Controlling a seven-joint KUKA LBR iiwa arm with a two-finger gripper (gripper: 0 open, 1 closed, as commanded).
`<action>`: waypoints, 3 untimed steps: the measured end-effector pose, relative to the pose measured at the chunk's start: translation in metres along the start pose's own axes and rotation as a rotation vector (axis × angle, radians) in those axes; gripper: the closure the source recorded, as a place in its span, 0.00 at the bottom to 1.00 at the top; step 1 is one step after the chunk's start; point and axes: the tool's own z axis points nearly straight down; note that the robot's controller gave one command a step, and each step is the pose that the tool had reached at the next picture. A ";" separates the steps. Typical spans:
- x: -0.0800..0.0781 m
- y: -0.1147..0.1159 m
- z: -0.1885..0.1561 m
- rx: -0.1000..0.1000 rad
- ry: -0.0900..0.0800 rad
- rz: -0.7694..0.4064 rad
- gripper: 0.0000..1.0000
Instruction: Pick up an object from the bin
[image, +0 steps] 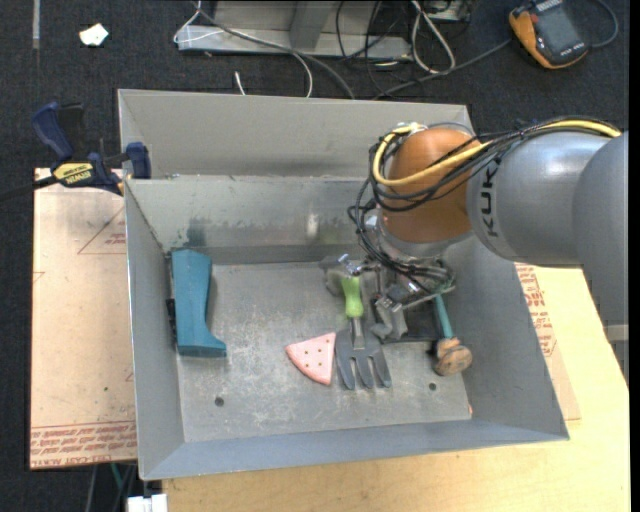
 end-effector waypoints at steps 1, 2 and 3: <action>0.000 0.001 -0.009 -0.001 -0.004 0.031 0.00; -0.002 -0.001 -0.008 0.000 -0.006 0.016 1.00; -0.002 -0.001 -0.008 0.000 -0.007 0.016 1.00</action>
Offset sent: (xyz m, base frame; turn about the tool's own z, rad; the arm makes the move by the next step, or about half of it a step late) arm -0.0002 0.0003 0.0038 0.0121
